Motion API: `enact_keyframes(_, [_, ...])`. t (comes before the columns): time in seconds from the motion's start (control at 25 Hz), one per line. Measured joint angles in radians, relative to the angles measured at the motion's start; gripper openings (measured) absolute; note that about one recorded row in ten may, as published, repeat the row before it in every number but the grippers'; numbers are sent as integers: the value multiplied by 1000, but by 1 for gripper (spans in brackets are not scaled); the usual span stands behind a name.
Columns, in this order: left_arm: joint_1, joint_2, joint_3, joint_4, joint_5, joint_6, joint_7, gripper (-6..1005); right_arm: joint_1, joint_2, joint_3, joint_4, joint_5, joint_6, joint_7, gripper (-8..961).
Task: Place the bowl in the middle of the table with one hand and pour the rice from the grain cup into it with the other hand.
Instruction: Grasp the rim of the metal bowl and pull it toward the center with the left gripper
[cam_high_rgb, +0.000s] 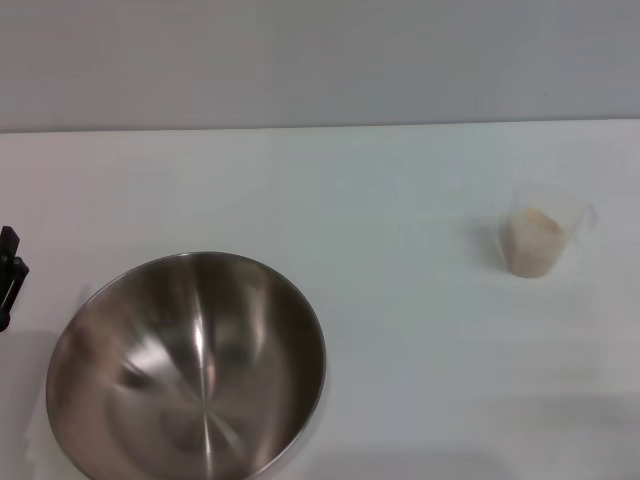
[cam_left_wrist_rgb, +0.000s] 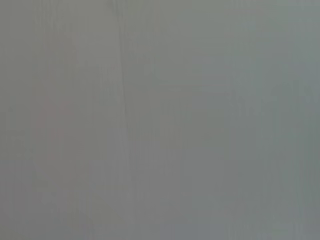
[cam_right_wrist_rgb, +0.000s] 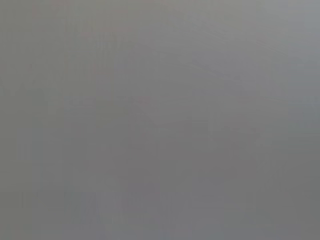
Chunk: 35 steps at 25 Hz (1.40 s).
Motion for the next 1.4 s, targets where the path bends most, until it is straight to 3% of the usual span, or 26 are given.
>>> enact_keyframes(0.4, [-2,1,-7,-18,-1,-1,-3,801,4,0,0,0,1,4,0,840])
enact_keyframes(0.6, [-9,15,-52,-86,1,-72,-3,794,5,0,0,0,0,6,0,840])
enact_keyframes(0.64, [-16,30,-93,-152,8,-163,-1,793,6,0,0,0,0,6,0,840])
enact_keyframes(0.68, [-16,30,-93,-152,8,-163,-1,792,6,0,0,0,0,6,0,840])
enact_keyframes(0.8, [-20,57,-153,-279,30,-326,44,788,7,0,0,0,0,6,0,840])
enact_keyframes(0.84, [-16,67,-209,-393,64,-461,106,787,7,0,0,0,0,6,0,840])
enact_keyframes(0.96, [-16,67,-209,-393,64,-461,106,783,7,0,0,0,-1,7,0,840])
enact_keyframes(1.0, [-8,68,-257,-486,96,-577,158,782,7,0,0,0,-1,7,0,840])
enact_keyframes(1.04, [-8,68,-257,-486,96,-577,158,781,7,0,0,0,-1,8,0,839])
enact_keyframes(1.08, [31,57,-366,-758,181,-935,241,780,7,0,0,0,-1,8,0,839])
enact_keyframes(1.12, [51,47,-421,-922,221,-1178,253,778,7,0,0,0,-1,8,0,839])
enact_keyframes(1.4, [70,28,-567,-1336,244,-1817,258,770,10,0,-7,0,-1,19,0,840])
